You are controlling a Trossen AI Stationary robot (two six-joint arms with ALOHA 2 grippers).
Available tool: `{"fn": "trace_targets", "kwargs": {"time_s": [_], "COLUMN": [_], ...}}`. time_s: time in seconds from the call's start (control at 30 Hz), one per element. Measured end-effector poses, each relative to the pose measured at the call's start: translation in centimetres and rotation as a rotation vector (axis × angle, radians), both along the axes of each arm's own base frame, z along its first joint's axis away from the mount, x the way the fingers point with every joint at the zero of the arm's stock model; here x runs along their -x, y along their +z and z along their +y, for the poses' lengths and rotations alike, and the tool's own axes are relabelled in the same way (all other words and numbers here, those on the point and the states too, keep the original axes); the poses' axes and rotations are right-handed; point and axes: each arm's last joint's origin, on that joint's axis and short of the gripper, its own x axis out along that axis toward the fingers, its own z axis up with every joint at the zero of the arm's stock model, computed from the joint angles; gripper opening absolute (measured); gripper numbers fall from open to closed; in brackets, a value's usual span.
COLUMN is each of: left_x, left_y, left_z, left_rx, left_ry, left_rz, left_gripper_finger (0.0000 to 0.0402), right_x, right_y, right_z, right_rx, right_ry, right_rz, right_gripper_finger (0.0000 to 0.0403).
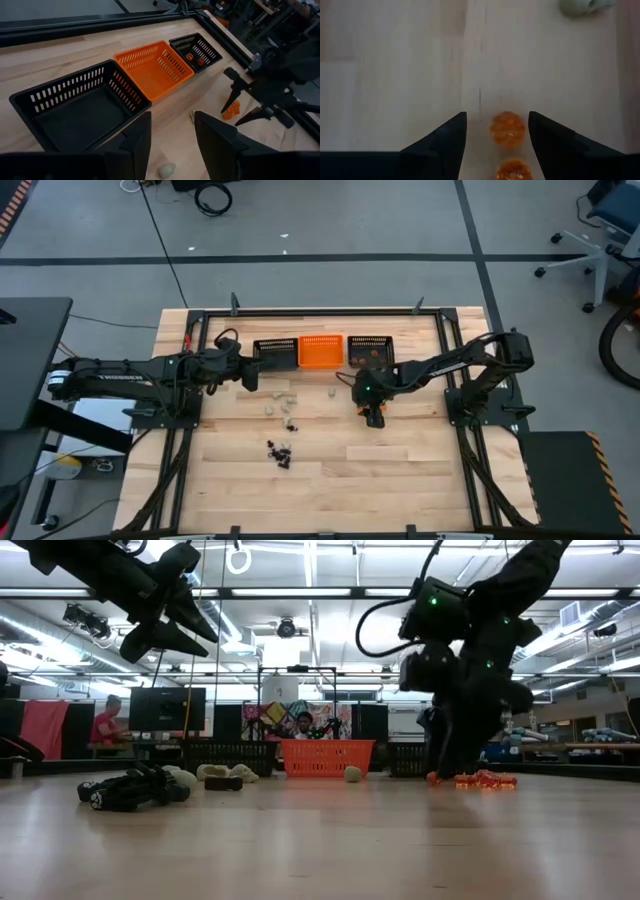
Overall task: Sort Halloween decoration
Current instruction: Put the orange pumpkin toy into the right black bin
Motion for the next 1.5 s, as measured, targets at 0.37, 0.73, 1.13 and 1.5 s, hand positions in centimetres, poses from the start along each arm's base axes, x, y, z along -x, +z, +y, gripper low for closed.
{"fn": "trace_targets", "kwargs": {"time_s": [0.37,0.73,1.13,1.5], "left_x": [0.0,0.0,0.0,0.0], "left_y": [0.0,0.0,0.0,0.0], "left_z": [0.0,0.0,0.0,0.0], "left_rx": [-0.001,-0.002,-0.002,0.003], "left_ry": [0.000,-0.001,-0.001,0.002], "left_rz": [0.000,0.001,0.000,-0.003], "left_gripper_finger": [0.0157,0.0157,0.0157,0.0157], "right_x": [-0.1,0.1,-1.2,-2.5], "right_y": [-0.7,-0.4,3.2,6.7], "right_z": [0.6,0.7,-0.8,-2.8], "right_rx": [0.068,0.048,0.125,0.279], "right_ry": [-0.030,-0.020,0.017,-0.012], "right_rz": [0.032,0.038,-0.010,-0.045], "right_gripper_finger": [0.0146,0.0085,0.0084,0.0084]}}
